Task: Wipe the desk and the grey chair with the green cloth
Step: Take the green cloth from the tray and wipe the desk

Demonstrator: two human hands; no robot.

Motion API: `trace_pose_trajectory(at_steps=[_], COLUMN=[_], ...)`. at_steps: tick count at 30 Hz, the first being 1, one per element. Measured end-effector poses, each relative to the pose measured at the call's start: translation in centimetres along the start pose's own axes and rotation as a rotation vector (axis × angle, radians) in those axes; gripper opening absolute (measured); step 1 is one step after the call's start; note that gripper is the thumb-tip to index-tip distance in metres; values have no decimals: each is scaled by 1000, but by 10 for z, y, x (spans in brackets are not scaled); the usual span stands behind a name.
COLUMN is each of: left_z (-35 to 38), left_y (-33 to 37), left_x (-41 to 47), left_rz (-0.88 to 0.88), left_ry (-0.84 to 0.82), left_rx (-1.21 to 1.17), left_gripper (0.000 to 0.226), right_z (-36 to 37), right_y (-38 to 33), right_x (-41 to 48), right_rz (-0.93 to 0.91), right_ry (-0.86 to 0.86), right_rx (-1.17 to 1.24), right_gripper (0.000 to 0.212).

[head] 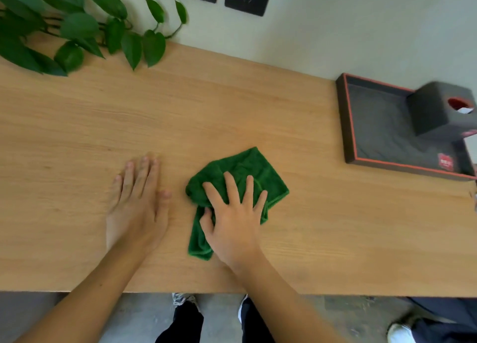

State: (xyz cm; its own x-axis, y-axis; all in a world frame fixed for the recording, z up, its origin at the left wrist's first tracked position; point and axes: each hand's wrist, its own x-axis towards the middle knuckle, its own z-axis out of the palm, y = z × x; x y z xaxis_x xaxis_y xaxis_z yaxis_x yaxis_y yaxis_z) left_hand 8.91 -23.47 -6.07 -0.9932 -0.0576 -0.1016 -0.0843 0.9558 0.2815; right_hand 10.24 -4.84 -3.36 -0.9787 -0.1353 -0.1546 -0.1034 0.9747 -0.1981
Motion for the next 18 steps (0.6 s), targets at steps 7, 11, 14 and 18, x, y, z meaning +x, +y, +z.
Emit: trace_pose_trajectory(at_steps=[7, 11, 14, 18], left_z=[-4, -3, -3, -4], left_y=[3, 5, 7, 8], left_x=[-2, -1, 1, 2], left_rz=[-4, 5, 4, 1], left_ry=[-20, -19, -20, -19], left_rx=[9, 41, 47, 48], left_gripper=[67, 67, 71, 70], right_z=[-29, -43, -37, -20], right_y=[99, 138, 116, 48], right_x=[11, 28, 33, 31], right_rz=[308, 584, 643, 454], right_ry=[46, 88, 134, 141], right_rx=[-40, 54, 76, 101], right_gripper=[57, 57, 55, 53])
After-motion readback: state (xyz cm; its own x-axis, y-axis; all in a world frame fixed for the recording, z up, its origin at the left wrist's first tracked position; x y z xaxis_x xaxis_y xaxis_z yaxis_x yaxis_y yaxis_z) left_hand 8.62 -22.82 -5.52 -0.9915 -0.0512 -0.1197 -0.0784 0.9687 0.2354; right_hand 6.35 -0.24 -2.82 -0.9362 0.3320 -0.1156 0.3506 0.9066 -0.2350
